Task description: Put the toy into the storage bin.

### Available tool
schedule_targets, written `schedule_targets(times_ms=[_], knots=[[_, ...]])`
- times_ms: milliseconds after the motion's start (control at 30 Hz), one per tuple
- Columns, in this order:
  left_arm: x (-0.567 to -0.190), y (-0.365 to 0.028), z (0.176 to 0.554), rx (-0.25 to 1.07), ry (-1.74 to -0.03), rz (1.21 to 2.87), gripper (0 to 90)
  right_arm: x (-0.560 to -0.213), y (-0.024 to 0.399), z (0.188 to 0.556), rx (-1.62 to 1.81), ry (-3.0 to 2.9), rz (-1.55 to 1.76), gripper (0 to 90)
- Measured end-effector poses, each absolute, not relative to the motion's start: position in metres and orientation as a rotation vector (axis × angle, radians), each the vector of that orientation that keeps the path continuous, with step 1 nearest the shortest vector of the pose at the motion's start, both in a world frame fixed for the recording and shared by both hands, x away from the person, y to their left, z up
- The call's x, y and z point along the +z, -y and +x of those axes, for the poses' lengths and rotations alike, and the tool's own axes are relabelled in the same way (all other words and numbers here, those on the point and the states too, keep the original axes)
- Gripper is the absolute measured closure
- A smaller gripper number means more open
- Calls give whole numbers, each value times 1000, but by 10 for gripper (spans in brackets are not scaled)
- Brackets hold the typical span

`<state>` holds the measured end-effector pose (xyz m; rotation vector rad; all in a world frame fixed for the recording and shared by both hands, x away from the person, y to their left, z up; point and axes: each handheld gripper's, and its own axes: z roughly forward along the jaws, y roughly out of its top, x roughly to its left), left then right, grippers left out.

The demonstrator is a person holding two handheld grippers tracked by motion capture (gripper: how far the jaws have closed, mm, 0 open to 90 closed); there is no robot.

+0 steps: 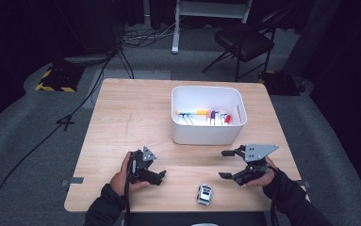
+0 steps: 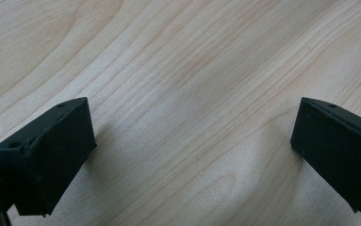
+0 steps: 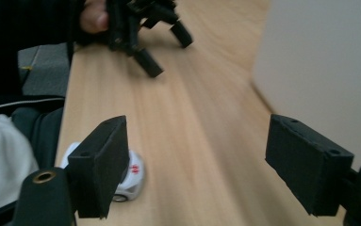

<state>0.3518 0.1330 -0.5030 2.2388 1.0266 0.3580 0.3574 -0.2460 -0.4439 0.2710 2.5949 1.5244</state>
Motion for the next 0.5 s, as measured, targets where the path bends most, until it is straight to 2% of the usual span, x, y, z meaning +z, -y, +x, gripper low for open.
schedule_targets(times_ms=[333,500], knots=[[-503,-133,352,358,-1027,2239,5,-477,213,316,1518,-2706,237,199],[-503,-133,352,358,-1027,2239,5,-489,203,310,1475,-2726,245,175]])
